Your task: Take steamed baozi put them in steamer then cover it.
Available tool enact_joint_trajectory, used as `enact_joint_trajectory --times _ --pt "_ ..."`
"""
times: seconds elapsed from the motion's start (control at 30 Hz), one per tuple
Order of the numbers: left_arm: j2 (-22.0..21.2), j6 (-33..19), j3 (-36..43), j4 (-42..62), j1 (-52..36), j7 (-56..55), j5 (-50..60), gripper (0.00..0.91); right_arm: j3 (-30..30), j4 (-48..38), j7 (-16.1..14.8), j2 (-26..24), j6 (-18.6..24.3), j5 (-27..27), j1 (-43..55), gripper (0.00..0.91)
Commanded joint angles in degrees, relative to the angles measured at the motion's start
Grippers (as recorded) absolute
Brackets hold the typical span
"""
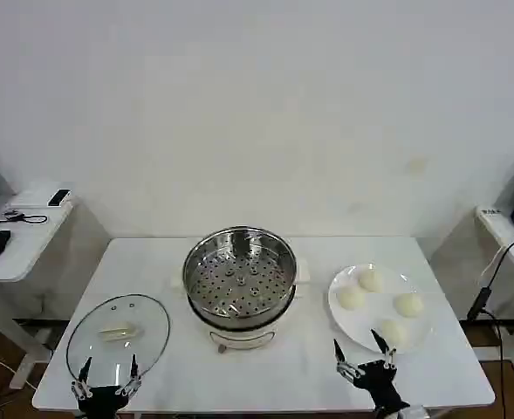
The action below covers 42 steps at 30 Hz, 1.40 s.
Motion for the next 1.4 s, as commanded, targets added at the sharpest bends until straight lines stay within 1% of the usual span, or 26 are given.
enact_joint_trajectory --times 0.03,0.1,0.17,0.2,0.23,0.33,0.4,0.47,0.5,0.53,0.57,0.63,0.67,0.7,0.73,0.77,0.8,0.83,0.87,0.9,0.97,1.0,1.07,1.17,1.27,1.4 --pt "0.6 9.9 -0.7 -3.6 0.0 -0.6 0.7 0.907 3.5 -0.6 -1.4 -4.4 -7.0 -2.4 5.3 0.907" --pt "0.5 9.4 -2.1 -4.1 -0.5 3.5 2.0 0.907 4.8 -1.8 -2.7 -6.8 -8.4 -4.9 7.1 0.907" --pt "0.8 7.4 -3.5 -3.6 -1.5 6.7 3.0 0.907 5.9 -3.1 -4.8 -10.3 -11.4 -6.4 10.2 0.907" --pt "0.9 6.5 -3.8 -3.4 -1.8 7.1 3.5 0.907 6.4 -3.8 -5.5 -11.7 -12.5 -7.2 11.9 0.907" --pt "1.0 5.5 -4.5 -3.1 -2.1 7.4 4.3 0.907 6.6 -4.5 -7.0 -13.5 -14.1 -7.8 13.7 0.907" --pt "1.0 5.3 -5.8 -3.4 -2.6 8.0 4.2 0.907 6.7 -6.9 -9.9 -18.1 -16.9 -9.0 17.5 0.907" --pt "1.1 5.0 -6.0 -3.2 -2.5 8.4 4.6 0.907 6.1 -9.8 -13.5 -21.6 -19.3 -11.5 22.0 0.907" --pt "1.0 4.9 -5.9 -3.1 -2.3 8.4 5.0 0.907 5.5 -12.3 -16.6 -24.9 -21.0 -12.5 26.6 0.907" --pt "0.9 4.7 -5.8 -2.9 -2.2 8.5 5.5 0.907 4.7 -13.5 -19.3 -26.5 -22.5 -13.1 28.3 0.907" --pt "0.9 4.6 -5.8 -2.9 -2.1 8.5 5.8 0.907 4.0 -15.2 -21.2 -28.5 -22.4 -14.2 30.7 0.907" --pt "0.8 4.3 -5.7 -2.8 -2.0 8.5 6.1 0.907 3.4 -16.8 -24.6 -30.4 -21.4 -15.5 33.1 0.907" --pt "0.6 3.4 -5.5 -2.6 -1.9 8.2 6.4 0.907 0.7 -20.8 -29.5 -34.6 -19.3 -20.0 37.6 0.907" --pt "0.5 2.7 -5.6 -2.6 -2.0 7.9 6.4 0.907 0.2 -21.3 -30.4 -35.6 -19.0 -20.2 39.2 0.907" --pt "0.4 2.3 -5.7 -2.7 -2.1 7.7 6.4 0.907 -2.7 -23.7 -34.2 -38.7 -17.6 -22.5 43.1 0.907" --pt "0.3 2.3 -5.8 -2.8 -2.0 7.6 6.3 0.907 -5.2 -25.1 -36.2 -40.1 -16.8 -23.9 45.8 0.907" --pt "0.3 2.3 -5.9 -2.9 -2.0 7.6 6.3 0.907 -6.3 -26.0 -37.2 -40.8 -16.4 -24.4 47.9 0.907" --pt "0.2 2.3 -6.0 -2.9 -1.9 7.6 6.3 0.907 -9.8 -27.4 -39.9 -42.5 -15.9 -24.9 52.9 0.907" --pt "0.1 2.3 -6.1 -2.9 -1.8 7.6 6.3 0.907 -11.7 -28.2 -41.0 -43.0 -15.7 -24.9 54.6 0.907" --pt "0.1 2.2 -6.1 -2.9 -1.8 7.5 6.3 0.907 -14.6 -29.4 -43.6 -43.6 -15.2 -25.4 57.7 0.907" --pt "0.0 2.1 -6.0 -2.9 -1.7 7.4 6.4 0.907 -19.8 -31.7 -45.8 -44.2 -13.9 -26.4 62.0 0.907" --pt "-0.2 2.0 -6.0 -3.1 -1.5 7.4 6.5 0.907 -26.1 -34.4 -48.9 -44.4 -12.1 -27.7 67.9 0.907" --pt "-0.2 2.0 -5.9 -3.3 -1.4 7.4 6.5 0.907 -30.9 -36.9 -51.0 -44.1 -10.5 -28.3 72.8 0.907" --pt "-0.3 1.9 -5.9 -3.5 -1.3 7.5 6.7 0.907 -39.5 -40.6 -53.0 -42.9 -8.9 -29.4 80.0 0.907" --pt "-0.3 2.0 -6.1 -3.5 -1.7 7.5 6.8 0.907 -50.0 -46.0 -56.3 -40.0 -5.6 -31.3 87.9 0.907" --pt "-0.2 2.0 -6.5 -3.4 -1.9 7.5 6.8 0.907 -56.8 -49.7 -58.4 -36.8 -4.4 -31.0 92.6 0.907" --pt "0.0 2.1 -6.6 -3.1 -2.3 7.6 6.8 0.907 -61.9 -53.8 -59.3 -32.7 -4.3 -29.4 95.4 0.907"
